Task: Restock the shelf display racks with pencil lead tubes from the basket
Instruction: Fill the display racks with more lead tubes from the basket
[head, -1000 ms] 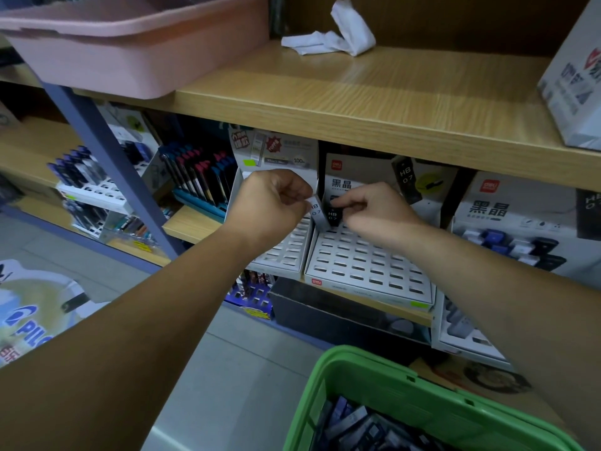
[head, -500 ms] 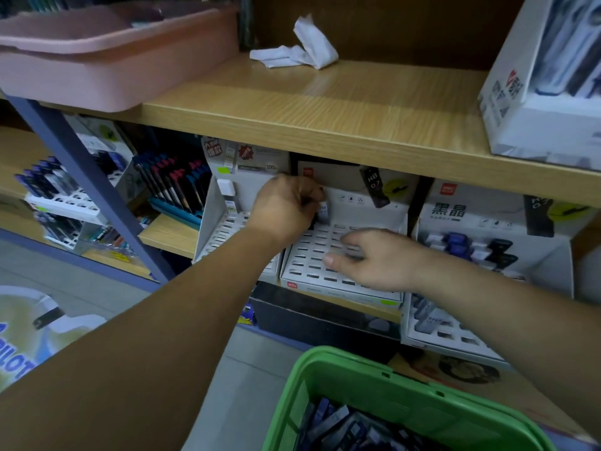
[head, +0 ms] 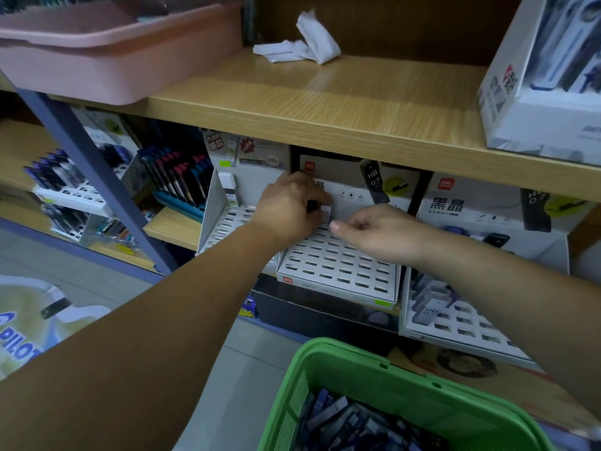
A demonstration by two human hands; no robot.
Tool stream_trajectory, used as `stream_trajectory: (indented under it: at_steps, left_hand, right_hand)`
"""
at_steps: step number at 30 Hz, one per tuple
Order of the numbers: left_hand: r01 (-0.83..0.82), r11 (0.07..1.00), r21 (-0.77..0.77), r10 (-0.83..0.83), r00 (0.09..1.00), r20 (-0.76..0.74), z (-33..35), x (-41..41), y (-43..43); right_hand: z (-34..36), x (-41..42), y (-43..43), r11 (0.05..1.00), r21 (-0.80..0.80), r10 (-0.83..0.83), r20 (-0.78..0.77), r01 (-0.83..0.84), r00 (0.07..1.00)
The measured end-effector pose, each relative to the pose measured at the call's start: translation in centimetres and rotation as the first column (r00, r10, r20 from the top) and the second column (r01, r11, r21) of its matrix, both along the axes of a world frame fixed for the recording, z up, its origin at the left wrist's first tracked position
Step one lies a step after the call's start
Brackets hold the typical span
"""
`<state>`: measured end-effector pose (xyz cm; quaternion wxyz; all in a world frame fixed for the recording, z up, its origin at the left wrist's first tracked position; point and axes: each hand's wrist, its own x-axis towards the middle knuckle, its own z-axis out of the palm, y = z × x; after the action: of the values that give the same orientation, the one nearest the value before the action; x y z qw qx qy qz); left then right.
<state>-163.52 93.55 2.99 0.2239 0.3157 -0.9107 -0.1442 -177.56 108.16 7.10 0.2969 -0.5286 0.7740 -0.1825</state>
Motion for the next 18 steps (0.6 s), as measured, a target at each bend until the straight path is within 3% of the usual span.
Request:
stream_trajectory:
  at_steps: [3, 11, 14, 18]
  left_hand:
    - [0.025, 1.0, 0.003, -0.025, 0.993, 0.112, 0.4, 0.5, 0.2]
    - [0.036, 0.999, -0.015, -0.037, 0.999, -0.039, 3.7, 5.5, 4.7]
    - [0.023, 0.993, 0.117, -0.016, 0.998, -0.062, 3.3, 6.8, 9.1]
    - [0.029, 0.932, 0.361, -0.071, 0.992, 0.102, -0.7, 7.6, 15.4]
  right_hand:
    - [-0.4, 0.1, 0.4, 0.996, -0.09, -0.001, -0.028, -0.001, 1.0]
    - [0.6, 2.6, 4.2, 0.958, -0.28, 0.081, 0.062, -0.06, 0.995]
    - [0.6, 4.8, 7.4, 0.948, -0.298, 0.15, 0.119, -0.109, 0.982]
    - [-2.1, 7.1, 12.8, 0.971, -0.175, 0.196, 0.184, -0.165, 0.963]
